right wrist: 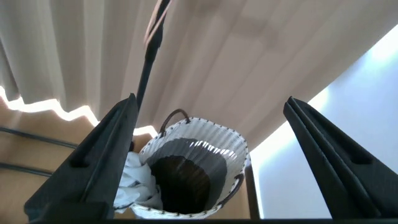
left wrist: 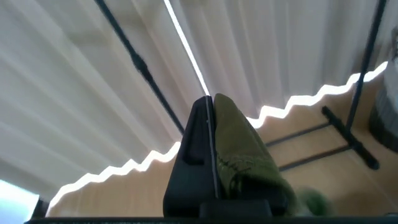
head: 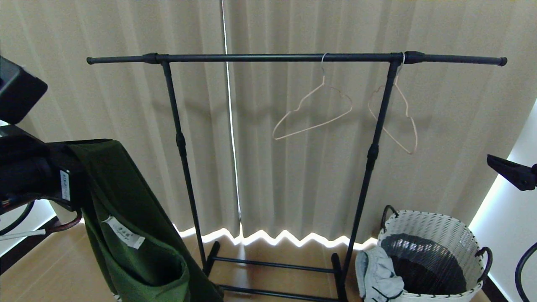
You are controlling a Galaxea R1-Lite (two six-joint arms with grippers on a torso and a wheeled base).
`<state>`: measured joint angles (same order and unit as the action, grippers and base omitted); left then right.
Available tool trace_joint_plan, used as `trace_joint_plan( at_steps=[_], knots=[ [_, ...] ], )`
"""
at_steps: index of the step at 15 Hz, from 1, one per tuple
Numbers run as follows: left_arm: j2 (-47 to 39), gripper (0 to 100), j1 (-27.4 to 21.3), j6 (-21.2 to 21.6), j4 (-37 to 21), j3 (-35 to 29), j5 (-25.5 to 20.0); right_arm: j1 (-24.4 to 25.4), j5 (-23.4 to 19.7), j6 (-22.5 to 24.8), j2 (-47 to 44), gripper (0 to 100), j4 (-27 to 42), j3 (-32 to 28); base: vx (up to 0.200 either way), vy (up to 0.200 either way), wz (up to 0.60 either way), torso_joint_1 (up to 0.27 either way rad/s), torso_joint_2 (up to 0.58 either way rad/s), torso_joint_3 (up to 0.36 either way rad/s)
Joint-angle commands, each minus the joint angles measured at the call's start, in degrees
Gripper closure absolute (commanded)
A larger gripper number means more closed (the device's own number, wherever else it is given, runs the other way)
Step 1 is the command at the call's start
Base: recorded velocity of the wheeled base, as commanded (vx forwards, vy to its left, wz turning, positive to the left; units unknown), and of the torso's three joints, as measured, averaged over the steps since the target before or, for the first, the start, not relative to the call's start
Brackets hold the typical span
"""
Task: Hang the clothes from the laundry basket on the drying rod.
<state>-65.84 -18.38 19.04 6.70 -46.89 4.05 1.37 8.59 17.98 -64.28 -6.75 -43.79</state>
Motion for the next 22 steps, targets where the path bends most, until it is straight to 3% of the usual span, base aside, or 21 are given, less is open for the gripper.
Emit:
trace_joint_plan(
  at_steps=[1, 8, 11, 16, 18, 22],
  knots=[
    [0.19, 100, 0.01, 0.03, -0.03, 0.57, -0.18, 0.04, 0.02, 0.04, -0.14, 0, -0.01, 0.02, 0.000, 0.000, 0.00, 0.339, -0.45, -0.256],
    [0.10, 100, 0.01, 0.12, 2.26, 1.62, -0.18, 0.74, -0.51, -0.05, -0.76, 0, -2.04, 0.81, 0.000, 0.000, 0.00, 0.251, -0.49, -0.263],
    [0.01, 100, 0.10, -0.15, 2.26, 1.53, -0.18, 2.06, -3.06, -0.32, -1.55, 0, -1.95, 0.81, 0.000, 0.000, 0.00, 0.141, -0.28, -0.149],
    [0.10, 100, 0.81, -0.32, 2.26, 1.89, -0.18, 2.24, -3.32, -0.40, -4.01, 0, -2.04, 0.72, 0.200, 0.000, 0.00, 0.020, -0.04, -0.018],
    [0.10, 100, 0.72, -0.06, 2.35, 2.68, -0.27, 2.24, -6.05, -2.86, -5.68, 0, -2.04, 0.19, 0.200, 0.000, 0.00, 0.017, 0.00, -0.010],
    [0.10, 100, 0.72, -0.06, 2.35, 2.76, -0.27, 2.24, -5.78, -4.01, -9.81, 0, -1.33, -1.39, 0.200, 0.000, 0.00, 0.006, 0.00, 0.000]
  ],
)
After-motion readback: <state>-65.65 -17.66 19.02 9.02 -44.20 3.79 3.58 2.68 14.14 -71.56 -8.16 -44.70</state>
